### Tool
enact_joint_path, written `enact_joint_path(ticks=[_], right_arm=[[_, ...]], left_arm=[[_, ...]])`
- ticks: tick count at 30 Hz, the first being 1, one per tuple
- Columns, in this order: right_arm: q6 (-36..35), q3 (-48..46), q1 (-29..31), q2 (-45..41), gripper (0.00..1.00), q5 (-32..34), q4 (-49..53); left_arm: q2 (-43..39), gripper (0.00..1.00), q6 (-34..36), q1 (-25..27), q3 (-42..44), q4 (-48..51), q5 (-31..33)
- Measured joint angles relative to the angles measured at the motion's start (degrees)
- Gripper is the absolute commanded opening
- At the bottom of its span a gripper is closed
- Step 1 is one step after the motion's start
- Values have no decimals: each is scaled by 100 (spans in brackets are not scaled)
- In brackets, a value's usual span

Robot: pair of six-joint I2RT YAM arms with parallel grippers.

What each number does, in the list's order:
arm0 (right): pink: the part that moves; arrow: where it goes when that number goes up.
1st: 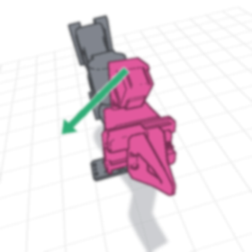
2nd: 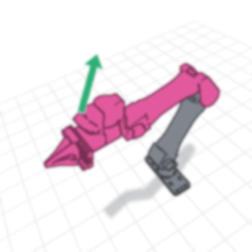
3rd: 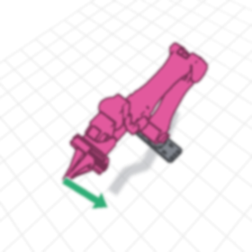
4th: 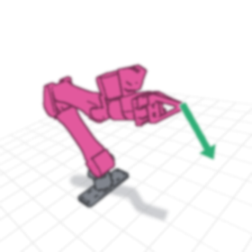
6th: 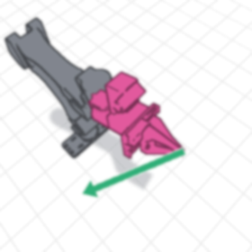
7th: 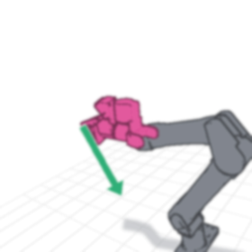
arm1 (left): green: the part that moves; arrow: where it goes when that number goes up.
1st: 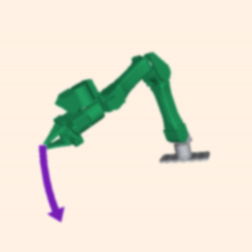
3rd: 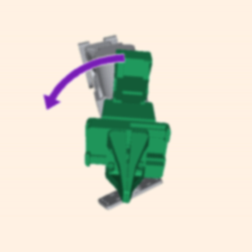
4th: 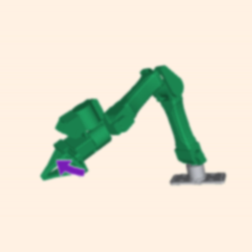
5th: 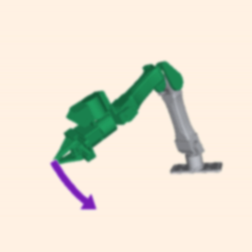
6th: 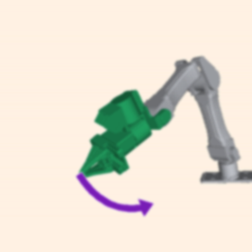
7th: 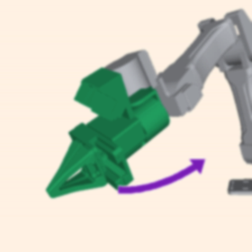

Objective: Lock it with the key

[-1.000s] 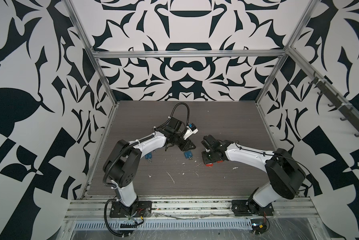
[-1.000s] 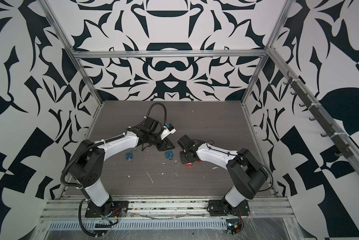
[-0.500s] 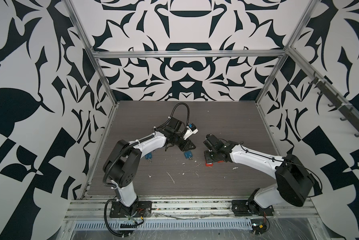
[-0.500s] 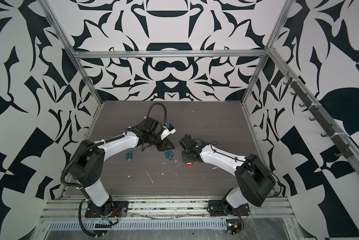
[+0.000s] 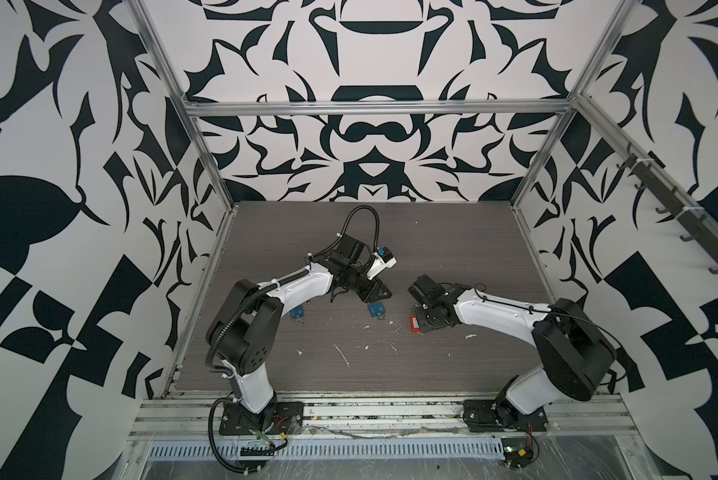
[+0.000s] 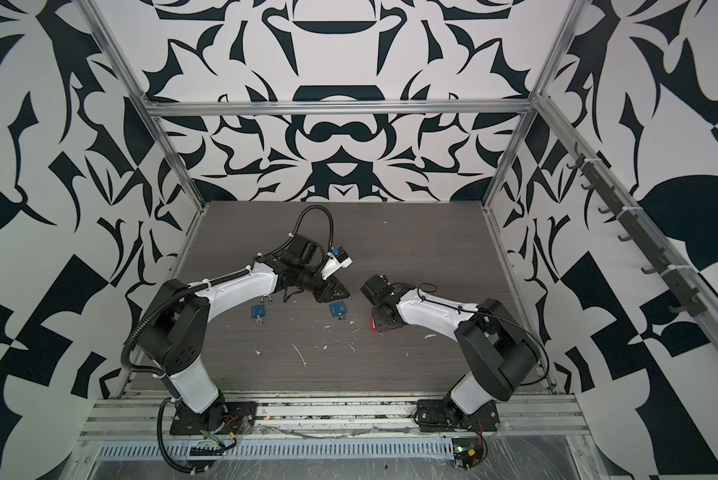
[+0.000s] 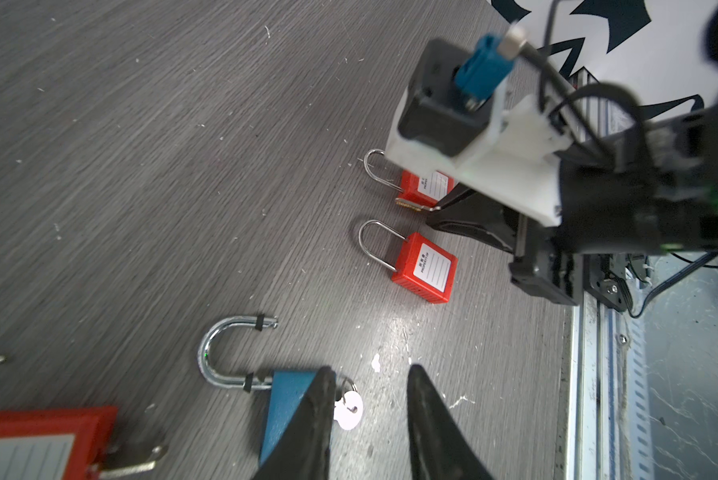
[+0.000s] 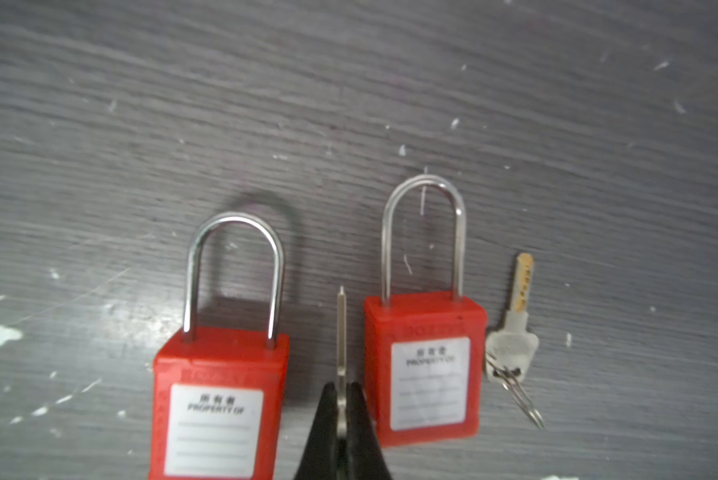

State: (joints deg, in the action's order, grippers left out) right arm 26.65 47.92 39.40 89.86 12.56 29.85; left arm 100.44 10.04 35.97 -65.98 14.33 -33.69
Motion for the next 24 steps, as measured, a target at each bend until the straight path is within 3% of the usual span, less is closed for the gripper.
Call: enact_joint_path(ticks=[24], right_arm=[[111,168,-7,306,0,-822,-514]], left_arm=[[-44,32,-2,0,2,2,22]])
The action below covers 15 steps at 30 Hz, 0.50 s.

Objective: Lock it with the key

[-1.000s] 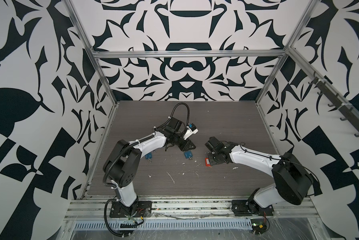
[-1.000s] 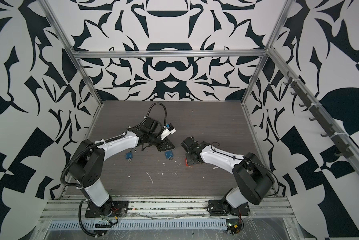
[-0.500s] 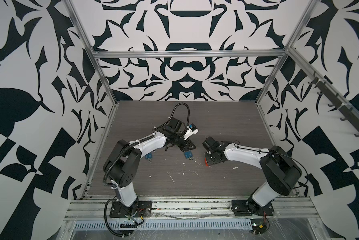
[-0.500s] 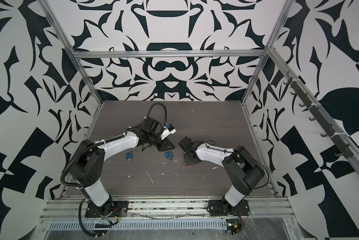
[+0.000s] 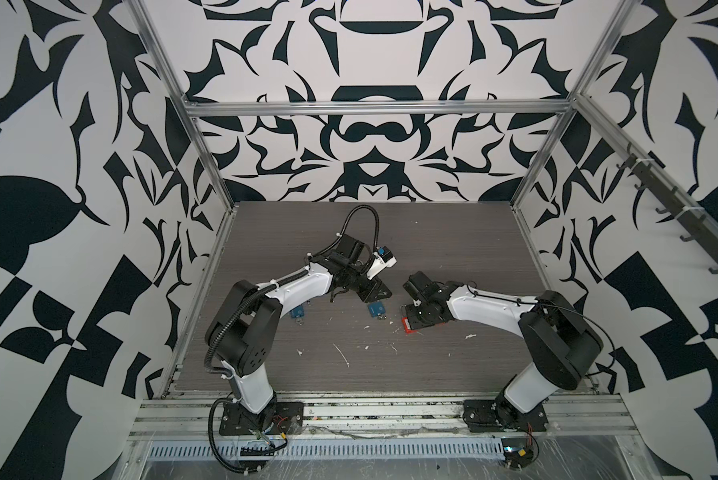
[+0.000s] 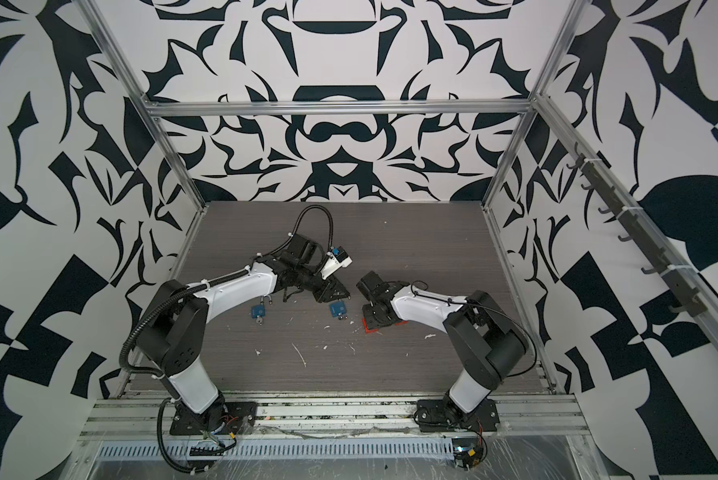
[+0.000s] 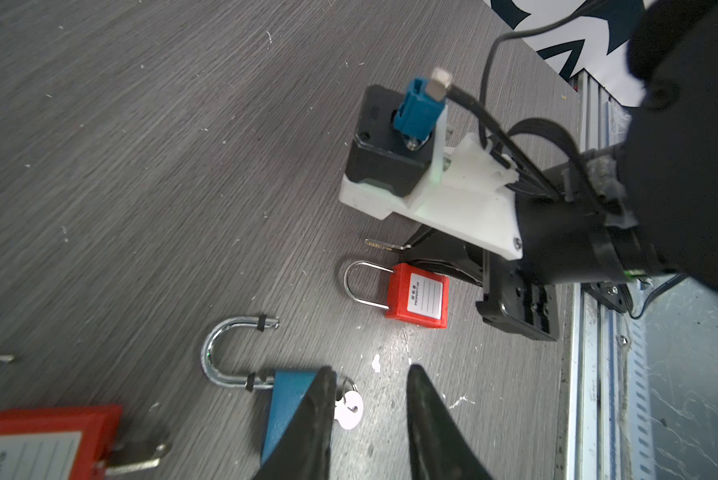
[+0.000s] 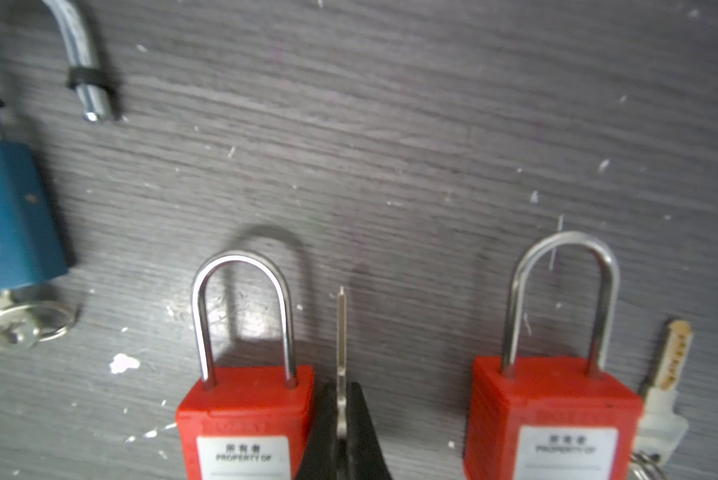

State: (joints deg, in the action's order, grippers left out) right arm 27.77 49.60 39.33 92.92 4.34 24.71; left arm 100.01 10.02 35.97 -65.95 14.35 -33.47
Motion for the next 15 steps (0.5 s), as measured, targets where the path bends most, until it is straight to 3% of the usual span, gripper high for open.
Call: enact_joint_path(ticks=[7,15], right_arm=[[83,-234,-4,-188,1,-201,-125],[210,-236,-39,-173,27,-160,-192]], left_arm=[[0,32,0,0,0,0,-2],[0,32,0,4,0,0,-4]])
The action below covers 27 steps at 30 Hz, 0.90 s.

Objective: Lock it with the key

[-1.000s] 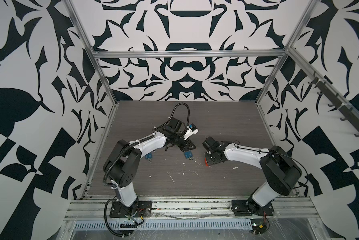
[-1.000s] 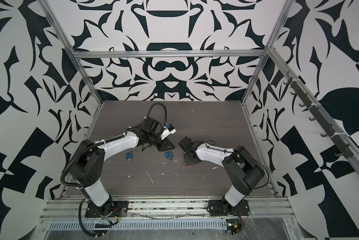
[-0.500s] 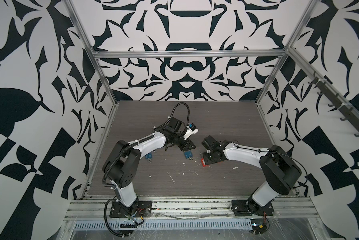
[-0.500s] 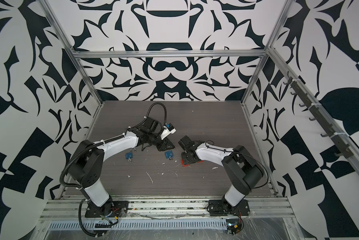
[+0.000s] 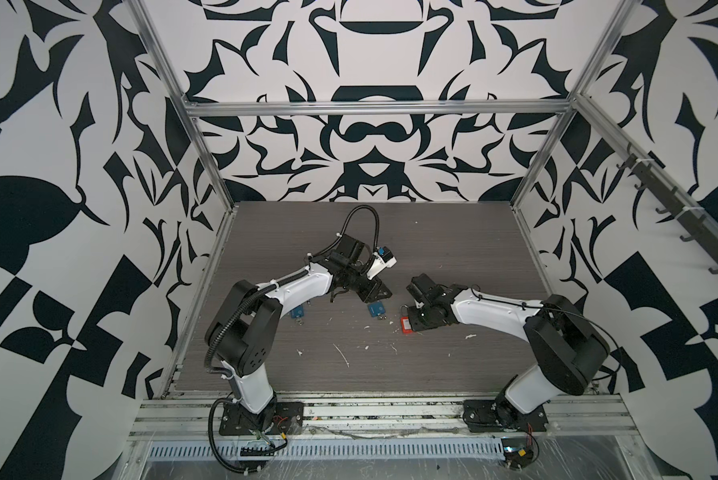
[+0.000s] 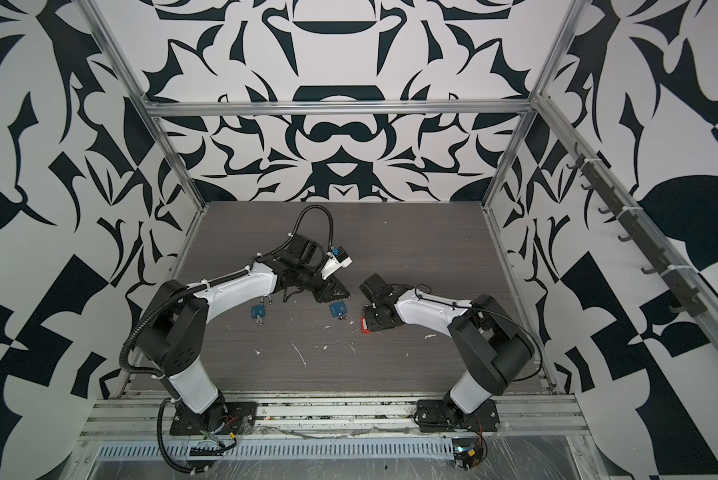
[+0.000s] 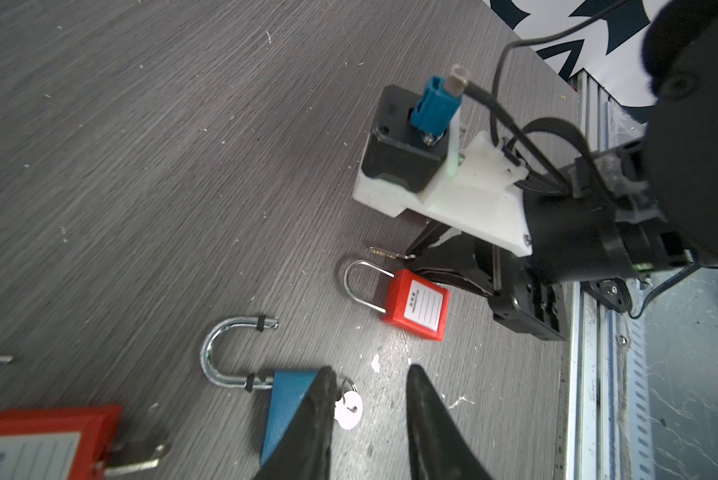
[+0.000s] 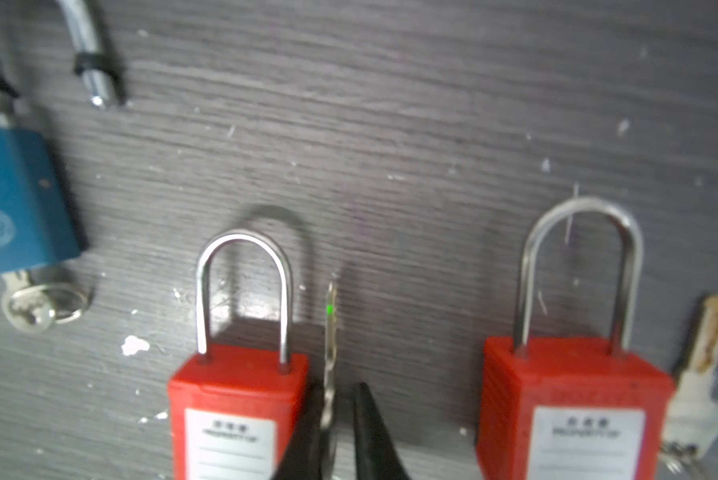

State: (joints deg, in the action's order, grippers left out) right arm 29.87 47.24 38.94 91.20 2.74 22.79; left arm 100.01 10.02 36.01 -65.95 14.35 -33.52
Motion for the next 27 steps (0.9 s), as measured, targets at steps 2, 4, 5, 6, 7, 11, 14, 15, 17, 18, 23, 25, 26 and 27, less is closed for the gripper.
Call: enact_joint_path(ticks=[2,4,5,6,7,11,14,15,17,18,23,25,26,27], right_arm=[[22,-2,2,-7,31,57,4],[22,-9,2,-31,32,116,28],[17,-15,2,-50,33,151,63],[17,-17,2,-76,33,179,98],[13,-20,2,-122,33,214,149],[-52,-15,2,-369,33,380,323],[-138,20,2,-455,33,507,468],[-160,35,2,-450,33,531,492],[-210,59,0,-417,32,557,529],[-229,72,2,-391,32,564,553],[-352,149,2,-227,32,595,610],[-407,151,2,-284,32,608,608],[-439,153,2,-334,32,610,605],[-457,155,2,-391,32,612,603]], left_arm=[[0,32,0,0,0,0,0],[0,32,0,0,0,-2,0],[0,32,0,0,0,-2,-2],[0,32,0,0,0,-2,-2],[0,32,0,0,0,-2,-2],[0,32,0,0,0,-4,-2],[0,32,0,0,0,-7,-2],[0,32,0,0,0,-7,-2],[0,32,-4,0,0,-11,-4],[0,32,-9,0,0,-13,-7],[0,32,-33,0,0,-26,2],[-9,32,-85,0,0,-46,22],[-31,32,-118,-2,22,-85,42],[-72,32,-153,-9,76,-146,70]])
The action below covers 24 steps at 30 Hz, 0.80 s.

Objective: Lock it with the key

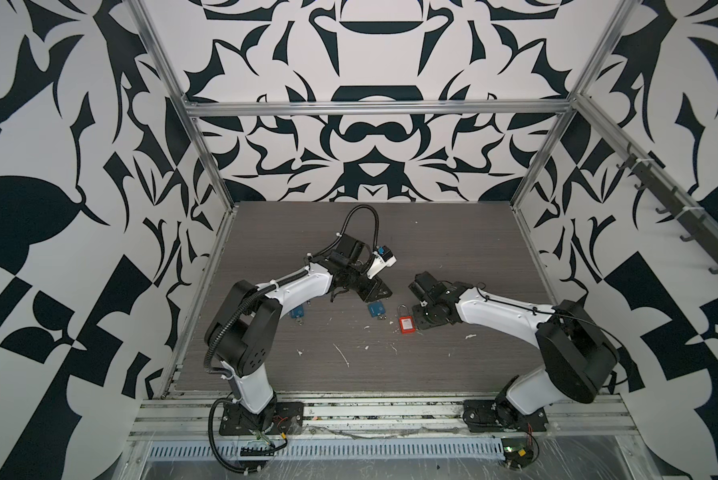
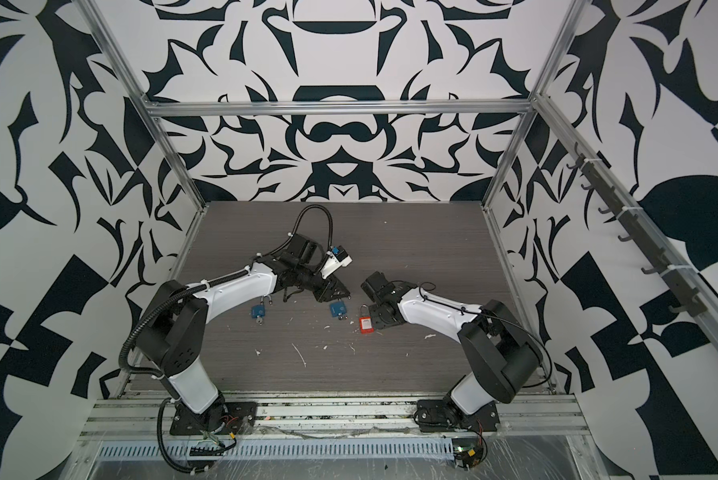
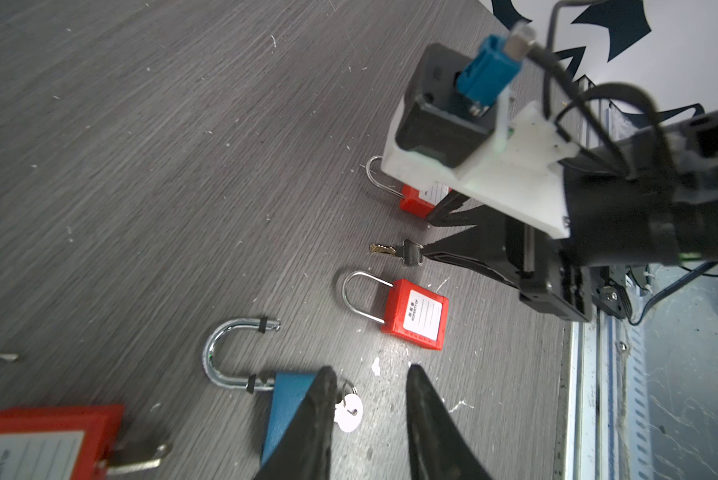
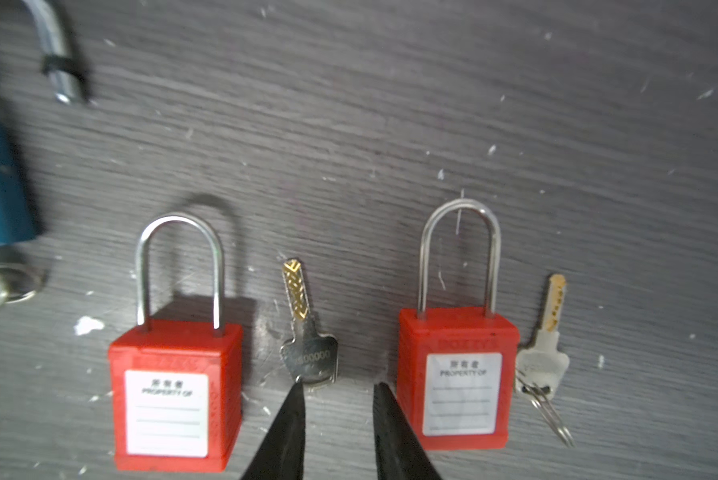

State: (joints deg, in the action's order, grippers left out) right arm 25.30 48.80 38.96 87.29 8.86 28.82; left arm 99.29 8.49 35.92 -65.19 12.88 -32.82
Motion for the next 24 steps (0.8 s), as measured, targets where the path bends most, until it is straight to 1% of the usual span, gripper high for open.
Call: enact_joint_path(ticks=[2,5,7,9,11,13,20,21,24], right_arm=[[-35,2,2,-157,34,-2,-57],[-61,33,61,-286,42,-11,-210],[-87,101,140,-271,43,-35,-317],[-55,254,236,-166,47,-61,-356],[46,496,337,48,50,-83,-348],[173,787,459,332,56,-96,-356],[345,1683,1001,1325,60,-109,-343],[374,1773,1060,1436,63,-118,-348],[455,1947,1161,1681,63,-122,-343]], left_arm=[[-138,31,-116,-37,168,-140,103],[-415,31,-310,-129,538,-446,310],[-610,31,-439,-214,780,-649,485],[-831,28,-610,-299,1008,-837,743],[-1027,27,-748,-374,1182,-994,999],[-1244,28,-872,-437,1366,-1169,1263],[-2098,39,-1268,-647,2035,-1628,2208],[-2184,40,-1318,-669,2087,-1668,2371],[-2378,41,-1453,-684,2184,-1709,2780]])
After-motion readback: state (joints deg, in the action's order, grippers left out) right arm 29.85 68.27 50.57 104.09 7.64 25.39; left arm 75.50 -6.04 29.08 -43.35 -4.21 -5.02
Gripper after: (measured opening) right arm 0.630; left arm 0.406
